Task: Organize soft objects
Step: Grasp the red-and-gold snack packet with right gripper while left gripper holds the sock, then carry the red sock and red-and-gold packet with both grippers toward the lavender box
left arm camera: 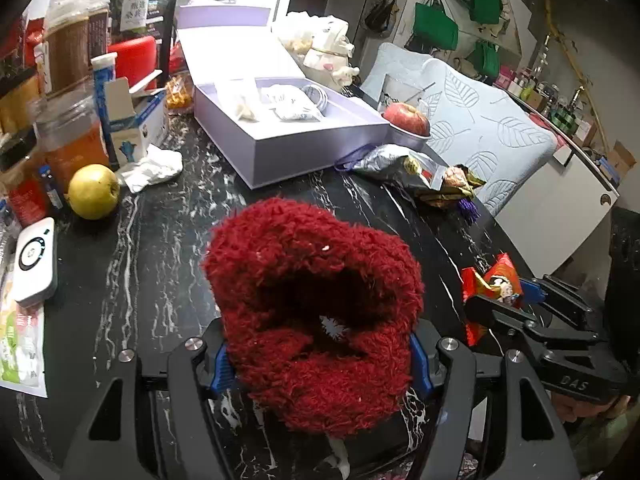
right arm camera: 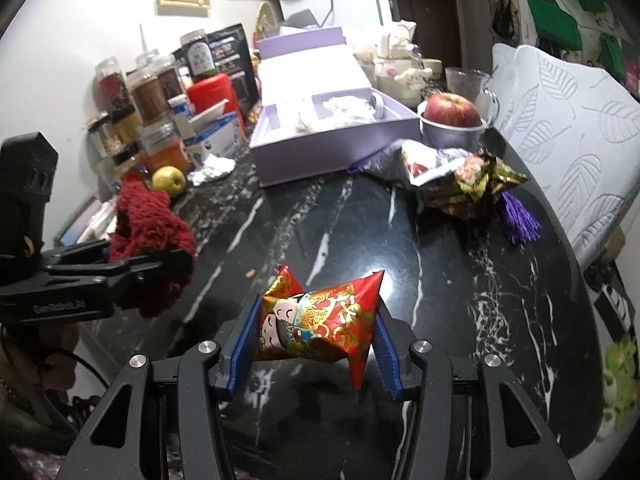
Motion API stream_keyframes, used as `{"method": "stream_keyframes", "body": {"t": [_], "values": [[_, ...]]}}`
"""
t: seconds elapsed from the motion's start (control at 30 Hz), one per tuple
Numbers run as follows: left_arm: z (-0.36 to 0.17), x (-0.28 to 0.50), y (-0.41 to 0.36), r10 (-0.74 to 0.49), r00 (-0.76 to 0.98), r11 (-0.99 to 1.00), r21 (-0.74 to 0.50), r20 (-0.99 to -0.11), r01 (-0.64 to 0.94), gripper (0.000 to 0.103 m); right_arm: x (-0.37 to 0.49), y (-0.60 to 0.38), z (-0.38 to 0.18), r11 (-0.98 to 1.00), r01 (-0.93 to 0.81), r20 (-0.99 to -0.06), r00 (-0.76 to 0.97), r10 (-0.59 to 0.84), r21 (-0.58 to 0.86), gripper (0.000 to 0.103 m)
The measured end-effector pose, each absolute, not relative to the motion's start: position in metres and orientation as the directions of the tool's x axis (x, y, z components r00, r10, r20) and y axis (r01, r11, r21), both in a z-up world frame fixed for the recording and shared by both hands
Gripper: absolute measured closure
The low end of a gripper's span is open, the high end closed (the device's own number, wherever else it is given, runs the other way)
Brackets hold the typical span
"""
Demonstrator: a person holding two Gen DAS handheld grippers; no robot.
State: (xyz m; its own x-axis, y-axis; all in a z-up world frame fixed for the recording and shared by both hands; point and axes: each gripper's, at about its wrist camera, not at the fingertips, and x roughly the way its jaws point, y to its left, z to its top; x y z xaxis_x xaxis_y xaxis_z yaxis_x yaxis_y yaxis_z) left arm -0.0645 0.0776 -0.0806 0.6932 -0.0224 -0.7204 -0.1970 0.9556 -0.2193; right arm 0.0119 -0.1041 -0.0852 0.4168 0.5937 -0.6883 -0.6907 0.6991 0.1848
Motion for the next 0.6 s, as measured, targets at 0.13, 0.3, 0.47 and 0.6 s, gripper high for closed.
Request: {"method": "stream_keyframes", "body": {"t": [0.13,0.3,0.47,0.6], "values": [[-0.072,-0.064,0.079,-0.002,0.705,0.958,-0.204,-0.710,-0.202,0.036,0.009,-0.103,-0.075,0.683,-0.707,-0.669,0.419,0.614,0.185,0.052],[-0.057,-0.061,0.082,0.021,0.724,0.963,-0.181,-0.689,-0.200,0.037,0.008,-0.098,-0.065,0.660,-0.731,-0.653,0.415,0.633,0.175,0.052],[-0.040,-0.055,0.086,0.034,0.751,0.968,-0.165,-0.660,-0.189,0.036,0.012,-0.093,-0.051,0.646,-0.745,-0.632,0.422,0.650,0.168,0.052],[-0.028,-0.048,0.085,0.042,0.771,0.977,-0.136,-0.636,-0.165,0.036,0.017,-0.092,-0.041,0.647,-0.749,-0.616,0.443,0.651,0.145,0.052]]}}
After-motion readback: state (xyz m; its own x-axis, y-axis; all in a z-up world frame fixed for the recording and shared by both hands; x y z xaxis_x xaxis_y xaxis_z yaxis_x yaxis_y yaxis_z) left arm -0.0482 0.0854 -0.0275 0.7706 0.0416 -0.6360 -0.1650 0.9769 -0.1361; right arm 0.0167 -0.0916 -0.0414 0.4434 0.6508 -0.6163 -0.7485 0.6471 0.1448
